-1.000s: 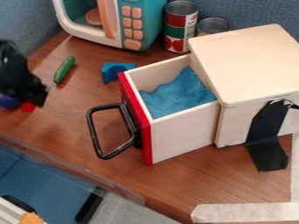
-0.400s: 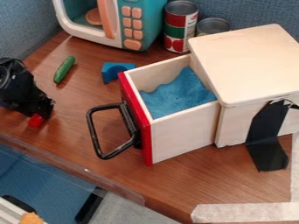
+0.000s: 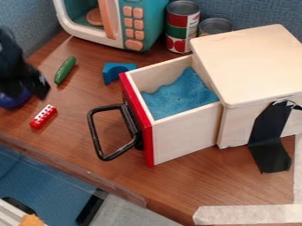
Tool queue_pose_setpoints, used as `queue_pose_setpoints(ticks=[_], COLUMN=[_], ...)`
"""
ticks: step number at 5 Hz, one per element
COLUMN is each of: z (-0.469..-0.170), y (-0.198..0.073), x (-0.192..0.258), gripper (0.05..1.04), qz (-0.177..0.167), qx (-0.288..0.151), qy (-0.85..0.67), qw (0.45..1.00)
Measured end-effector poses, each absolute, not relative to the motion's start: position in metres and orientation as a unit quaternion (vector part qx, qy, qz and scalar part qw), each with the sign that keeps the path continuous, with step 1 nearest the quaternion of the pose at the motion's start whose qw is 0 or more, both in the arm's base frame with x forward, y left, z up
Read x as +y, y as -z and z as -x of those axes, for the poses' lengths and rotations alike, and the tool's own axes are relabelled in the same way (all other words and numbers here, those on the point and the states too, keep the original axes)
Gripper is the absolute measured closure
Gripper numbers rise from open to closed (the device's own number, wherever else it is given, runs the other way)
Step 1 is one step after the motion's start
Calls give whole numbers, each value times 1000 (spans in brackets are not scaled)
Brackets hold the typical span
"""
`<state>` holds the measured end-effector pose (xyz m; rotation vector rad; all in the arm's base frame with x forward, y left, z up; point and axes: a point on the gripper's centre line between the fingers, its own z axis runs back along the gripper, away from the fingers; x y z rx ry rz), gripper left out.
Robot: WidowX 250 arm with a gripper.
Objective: Moved out the red thing from the drawer
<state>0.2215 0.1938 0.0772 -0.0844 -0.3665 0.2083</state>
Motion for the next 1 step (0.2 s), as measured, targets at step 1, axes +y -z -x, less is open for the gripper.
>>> queue_pose_setpoints(ticks=[1], z=[-216], y=[-116], x=[190], gripper=[81], qz=[32], qx=[-182], qy=[-108], qw=[977])
